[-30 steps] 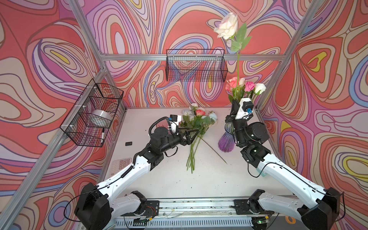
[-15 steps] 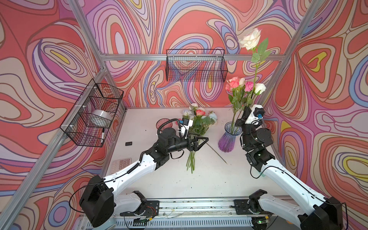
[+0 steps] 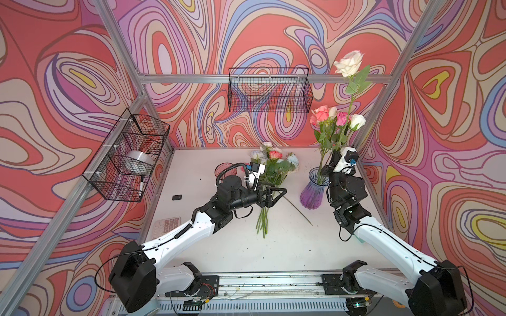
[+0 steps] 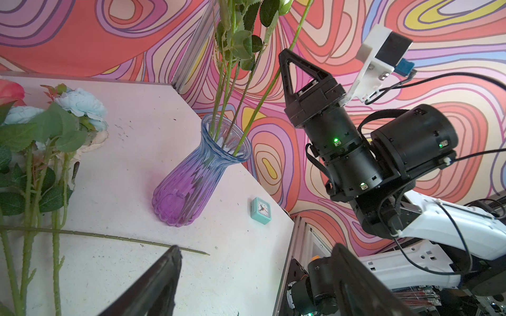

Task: Arrange the flowers into the vase
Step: 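Lower the cream rose stem into the purple vase with the right gripper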

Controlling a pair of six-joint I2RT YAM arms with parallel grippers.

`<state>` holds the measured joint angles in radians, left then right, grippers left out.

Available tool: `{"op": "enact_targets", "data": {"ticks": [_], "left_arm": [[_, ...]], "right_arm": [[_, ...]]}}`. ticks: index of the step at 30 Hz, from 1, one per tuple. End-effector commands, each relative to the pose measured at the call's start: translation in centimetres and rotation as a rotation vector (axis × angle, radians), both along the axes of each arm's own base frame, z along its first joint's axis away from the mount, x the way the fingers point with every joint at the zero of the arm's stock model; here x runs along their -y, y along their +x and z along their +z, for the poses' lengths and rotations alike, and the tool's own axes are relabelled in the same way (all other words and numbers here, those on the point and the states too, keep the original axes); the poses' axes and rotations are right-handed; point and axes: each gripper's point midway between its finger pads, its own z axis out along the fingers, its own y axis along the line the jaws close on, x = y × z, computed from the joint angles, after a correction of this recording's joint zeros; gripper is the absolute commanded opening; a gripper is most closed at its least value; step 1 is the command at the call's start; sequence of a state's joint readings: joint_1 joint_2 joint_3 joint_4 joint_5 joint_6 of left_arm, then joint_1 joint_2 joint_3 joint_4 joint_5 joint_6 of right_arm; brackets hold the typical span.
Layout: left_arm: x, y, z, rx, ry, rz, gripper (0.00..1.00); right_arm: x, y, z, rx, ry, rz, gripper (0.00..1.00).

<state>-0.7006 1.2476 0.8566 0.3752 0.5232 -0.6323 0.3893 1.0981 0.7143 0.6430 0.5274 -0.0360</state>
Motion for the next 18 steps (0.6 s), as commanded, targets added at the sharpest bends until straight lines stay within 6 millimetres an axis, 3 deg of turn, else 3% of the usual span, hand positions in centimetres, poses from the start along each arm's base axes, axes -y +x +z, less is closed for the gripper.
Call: {"op": "enact_targets", "data": {"ticks": [1, 12, 15, 18], "left_arm": [[-0.1, -0.3, 2.1, 0.055, -0.032, -0.001, 0.86], [-0.1, -0.3, 2.0, 0.051, -0.027, -0.001, 0.86], [0.0, -0.3, 1.9, 0.048, -0.027, -0.004, 0.86], [0.0, -0.2, 1.9, 0.046, -0.028, -0.004, 0.86]], "right_arm": [[-0.3, 0.4, -2.2, -0.038, 0.033, 0.027, 0.00], [-2.0, 0.3, -7.8, -0.206, 0.083, 0.143, 0.00], [-2.0, -0.2, -8.8, -0.253, 0.097, 0.154, 0.18], [-1.6, -1.1, -9.1, -0.256, 0.104, 0.151, 0.29]]}}
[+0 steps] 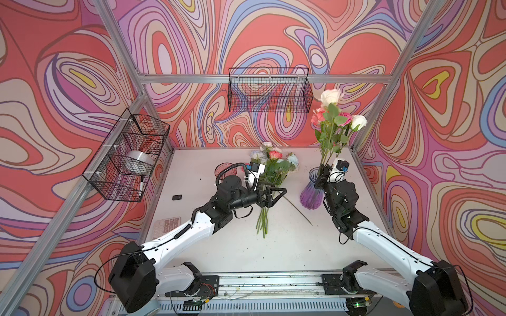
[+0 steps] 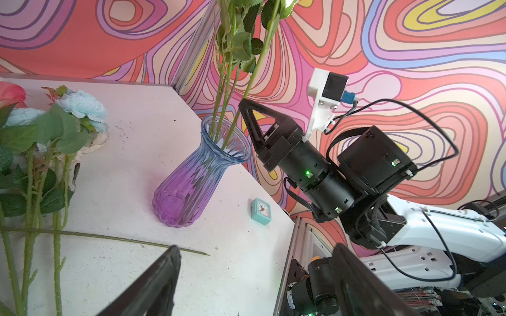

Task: Arrange the flowers into the vase

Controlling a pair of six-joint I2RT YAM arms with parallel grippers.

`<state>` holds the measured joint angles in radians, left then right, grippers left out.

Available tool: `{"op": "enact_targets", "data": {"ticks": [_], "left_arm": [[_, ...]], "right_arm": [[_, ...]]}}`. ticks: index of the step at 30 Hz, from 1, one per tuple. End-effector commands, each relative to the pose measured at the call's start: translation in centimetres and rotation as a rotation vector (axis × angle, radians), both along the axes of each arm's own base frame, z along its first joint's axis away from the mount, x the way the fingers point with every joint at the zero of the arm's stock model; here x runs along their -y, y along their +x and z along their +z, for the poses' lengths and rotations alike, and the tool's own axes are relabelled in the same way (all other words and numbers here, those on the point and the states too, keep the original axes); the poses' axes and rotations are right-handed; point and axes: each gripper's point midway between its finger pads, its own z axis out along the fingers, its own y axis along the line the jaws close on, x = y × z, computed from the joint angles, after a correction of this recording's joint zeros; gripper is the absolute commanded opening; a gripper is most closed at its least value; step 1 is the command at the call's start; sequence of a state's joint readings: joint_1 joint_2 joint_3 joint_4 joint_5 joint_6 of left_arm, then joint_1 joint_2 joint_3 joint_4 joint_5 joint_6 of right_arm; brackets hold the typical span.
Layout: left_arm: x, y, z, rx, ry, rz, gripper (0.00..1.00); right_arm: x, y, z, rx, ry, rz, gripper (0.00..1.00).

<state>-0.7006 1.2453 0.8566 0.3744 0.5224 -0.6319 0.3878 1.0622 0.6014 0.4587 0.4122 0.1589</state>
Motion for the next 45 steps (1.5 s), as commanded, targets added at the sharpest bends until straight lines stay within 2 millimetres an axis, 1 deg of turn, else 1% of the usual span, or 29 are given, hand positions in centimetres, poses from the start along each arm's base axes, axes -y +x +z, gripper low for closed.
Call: {"op": "enact_targets", "data": {"ticks": [1, 4, 7, 10, 12, 14, 15, 16, 20, 23, 26, 28, 30, 32, 34, 36, 38, 41, 45], "left_arm": [[0.0, -0.2, 1.8, 0.044, -0.026, -0.005, 0.86], [0.1, -0.1, 1.7, 0.040, -0.025, -0.005, 0.86], [0.2, -0.1, 1.5, 0.036, -0.022, -0.004, 0.86], [0.2, 0.0, 1.4, 0.034, -0.020, -0.003, 0.86], [0.2, -0.1, 1.3, 0.032, -0.019, -0.005, 0.86], [0.2, -0.1, 1.5, 0.035, -0.021, -0.004, 0.86], [0.1, -0.1, 1.5, 0.033, -0.020, 0.000, 0.86], [0.1, 0.0, 1.5, 0.030, -0.017, 0.005, 0.86], [-0.4, 0.1, 1.7, 0.033, -0.008, 0.033, 0.86], [-0.7, 0.2, 1.9, 0.033, -0.014, 0.050, 0.85], [-0.8, 0.1, 2.2, 0.032, -0.018, 0.053, 0.85], [-0.8, 0.1, 2.3, 0.029, -0.018, 0.052, 0.85], [-0.8, 0.0, 2.3, 0.028, -0.018, 0.051, 0.84], [-0.8, -0.1, 2.4, 0.032, -0.018, 0.050, 0.84], [-0.8, -0.1, 2.5, 0.030, -0.019, 0.049, 0.84], [-0.8, -0.1, 2.4, 0.027, -0.020, 0.048, 0.84], [-0.8, -0.2, 2.6, 0.031, -0.023, 0.045, 0.84], [-0.7, -0.2, 2.4, 0.028, -0.019, 0.044, 0.84], [-0.7, -0.3, 2.5, 0.035, -0.017, 0.043, 0.84]], "right_arm": [[0.2, -1.1, -1.0, -0.037, 0.021, 0.018, 0.31], [0.6, -1.7, -0.5, -0.037, 0.013, 0.006, 0.36], [0.5, -2.0, 0.5, -0.038, 0.010, 0.022, 0.40], [0.7, -2.7, 1.9, -0.039, 0.037, 0.023, 0.44], [1.6, -3.1, 2.8, -0.069, 0.062, -0.020, 0.46], [2.9, -3.2, 2.9, -0.141, 0.077, -0.102, 0.47], [3.7, -3.3, 2.8, -0.192, 0.084, -0.160, 0.49], [4.1, -3.3, 2.3, -0.251, 0.079, -0.193, 0.50], [4.4, -3.2, 0.4, -0.504, 0.040, -0.254, 0.51], [4.6, -2.9, -0.4, -0.633, 0.078, -0.243, 0.51], [5.0, -2.8, -0.7, -0.680, 0.176, -0.198, 0.52], [5.2, -2.7, -1.2, -0.735, 0.220, -0.163, 0.52], [4.9, -2.8, -2.1, -0.782, 0.240, -0.136, 0.52], [4.2, -3.0, -3.5, -0.834, 0.266, -0.099, 0.52], [4.0, -3.1, -4.6, -0.873, 0.285, -0.094, 0.52], [3.9, -2.8, -5.3, -0.876, 0.319, -0.074, 0.50], [3.6, -2.2, -5.5, -0.867, 0.356, -0.051, 0.47], [3.5, -1.7, -6.5, -0.902, 0.365, -0.053, 0.41], [3.5, -1.4, -7.3, -0.913, 0.373, -0.057, 0.34]]}}
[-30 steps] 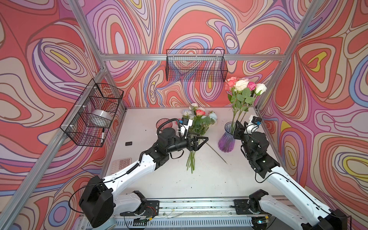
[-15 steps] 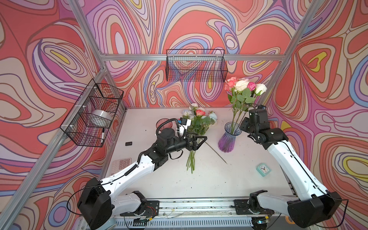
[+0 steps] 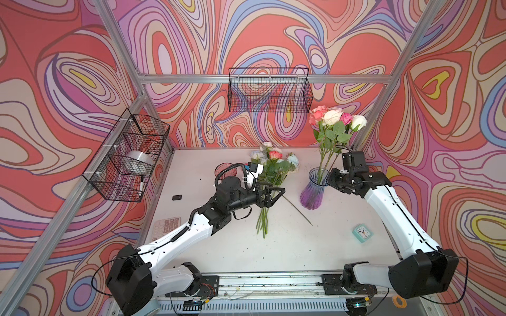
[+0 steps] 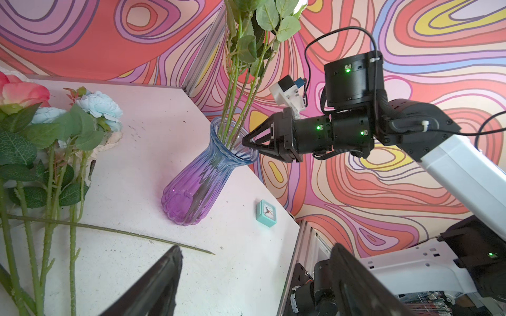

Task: Arrange the flowers into the vase

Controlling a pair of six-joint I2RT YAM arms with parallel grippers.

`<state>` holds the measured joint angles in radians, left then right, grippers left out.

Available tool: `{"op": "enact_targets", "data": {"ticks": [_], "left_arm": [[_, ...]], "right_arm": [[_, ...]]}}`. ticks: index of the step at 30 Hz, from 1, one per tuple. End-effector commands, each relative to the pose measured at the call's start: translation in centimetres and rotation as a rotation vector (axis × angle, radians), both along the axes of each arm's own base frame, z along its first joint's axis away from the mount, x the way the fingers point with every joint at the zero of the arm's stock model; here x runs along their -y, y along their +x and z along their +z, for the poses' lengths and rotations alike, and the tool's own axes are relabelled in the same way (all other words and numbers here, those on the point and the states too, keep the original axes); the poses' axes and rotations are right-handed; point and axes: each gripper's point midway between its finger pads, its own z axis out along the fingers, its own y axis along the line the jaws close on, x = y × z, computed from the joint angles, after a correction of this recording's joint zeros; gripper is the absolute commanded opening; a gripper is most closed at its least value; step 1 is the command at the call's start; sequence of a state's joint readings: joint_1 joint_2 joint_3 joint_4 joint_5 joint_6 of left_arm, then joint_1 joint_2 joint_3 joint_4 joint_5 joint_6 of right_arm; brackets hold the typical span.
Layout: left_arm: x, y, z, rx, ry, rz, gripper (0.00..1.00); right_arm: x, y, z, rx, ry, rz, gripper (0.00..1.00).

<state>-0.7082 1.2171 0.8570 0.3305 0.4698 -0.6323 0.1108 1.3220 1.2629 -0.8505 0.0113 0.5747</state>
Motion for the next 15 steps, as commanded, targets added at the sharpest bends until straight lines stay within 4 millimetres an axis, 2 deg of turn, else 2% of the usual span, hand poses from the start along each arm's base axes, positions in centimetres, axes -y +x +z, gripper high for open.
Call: {"op": "enact_targets", "data": {"ticks": [1, 8, 15], "left_arm": [[-0.1, -0.3, 2.3, 0.043, -0.028, 0.000, 0.85], [-0.2, -0.4, 2.5, 0.048, -0.027, -0.001, 0.84], [-0.2, -0.4, 2.4, 0.054, -0.022, -0.001, 0.84]], "right_arm": [[-0.4, 0.2, -0.7, -0.004, 0.037, 0.005, 0.33], [-0.5, 0.4, -1.2, 0.001, 0.045, 0.006, 0.13], [0.2, 1.4, -0.7, 0.036, 0.031, -0.019, 0.00]]}}
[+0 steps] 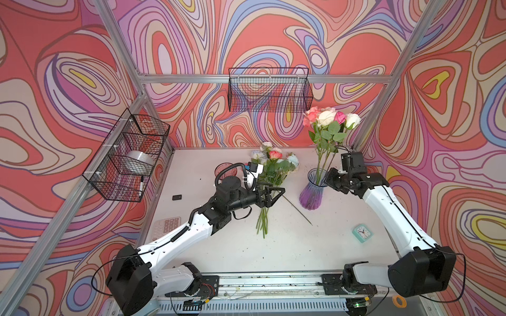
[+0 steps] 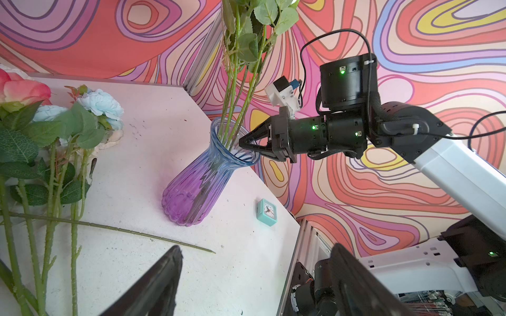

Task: Arrange the flowers into the vase

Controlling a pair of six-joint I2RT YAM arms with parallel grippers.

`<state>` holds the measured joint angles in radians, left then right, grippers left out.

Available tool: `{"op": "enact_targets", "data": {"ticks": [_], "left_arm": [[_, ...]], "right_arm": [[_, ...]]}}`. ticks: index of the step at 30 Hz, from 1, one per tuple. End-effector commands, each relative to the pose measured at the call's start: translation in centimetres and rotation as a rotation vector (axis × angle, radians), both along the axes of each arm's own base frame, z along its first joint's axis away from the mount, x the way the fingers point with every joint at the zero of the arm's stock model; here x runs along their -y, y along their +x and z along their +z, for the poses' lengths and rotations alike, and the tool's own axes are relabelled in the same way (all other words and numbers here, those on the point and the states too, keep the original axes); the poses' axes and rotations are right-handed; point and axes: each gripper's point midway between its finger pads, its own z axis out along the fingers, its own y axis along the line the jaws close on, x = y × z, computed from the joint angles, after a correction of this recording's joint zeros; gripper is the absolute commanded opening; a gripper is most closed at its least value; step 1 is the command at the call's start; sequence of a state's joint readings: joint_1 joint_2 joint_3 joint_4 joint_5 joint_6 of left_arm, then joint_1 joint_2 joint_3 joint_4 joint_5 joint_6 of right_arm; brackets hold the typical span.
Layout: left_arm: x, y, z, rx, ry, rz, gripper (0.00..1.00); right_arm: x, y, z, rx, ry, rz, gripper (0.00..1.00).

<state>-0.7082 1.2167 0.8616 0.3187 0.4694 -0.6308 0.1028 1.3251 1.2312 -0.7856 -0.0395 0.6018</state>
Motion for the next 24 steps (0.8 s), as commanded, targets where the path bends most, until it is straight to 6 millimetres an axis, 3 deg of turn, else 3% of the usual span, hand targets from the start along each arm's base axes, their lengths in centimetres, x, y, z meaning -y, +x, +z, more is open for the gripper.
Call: {"op": "enact_targets", "data": {"ticks": [1, 12, 16, 22, 24], "left_arm": [[-0.2, -0.4, 2.4, 0.059, -0.025, 0.001, 0.84], [-0.4, -0.4, 2.6, 0.073, -0.018, 0.007, 0.85], [-0.3, -0.4, 2.5, 0.077, -0.013, 0.005, 0.85], [-0.8, 0.1, 2.4, 0.081, 0.025, 0.043, 0.86], [-0.9, 0.1, 2.4, 0.087, 0.034, 0.046, 0.86]], "right_arm": [[1.1, 1.1, -0.2, 0.022, -0.028, -0.027, 0.00], [5.3, 6.7, 1.6, 0.131, -0.057, -0.117, 0.00], [7.7, 9.7, 0.6, 0.126, -0.034, -0.163, 0.00], [8.6, 14.0, 0.3, 0.125, -0.022, -0.165, 0.00], [8.8, 15.2, -1.1, 0.096, -0.013, -0.166, 0.00]]}}
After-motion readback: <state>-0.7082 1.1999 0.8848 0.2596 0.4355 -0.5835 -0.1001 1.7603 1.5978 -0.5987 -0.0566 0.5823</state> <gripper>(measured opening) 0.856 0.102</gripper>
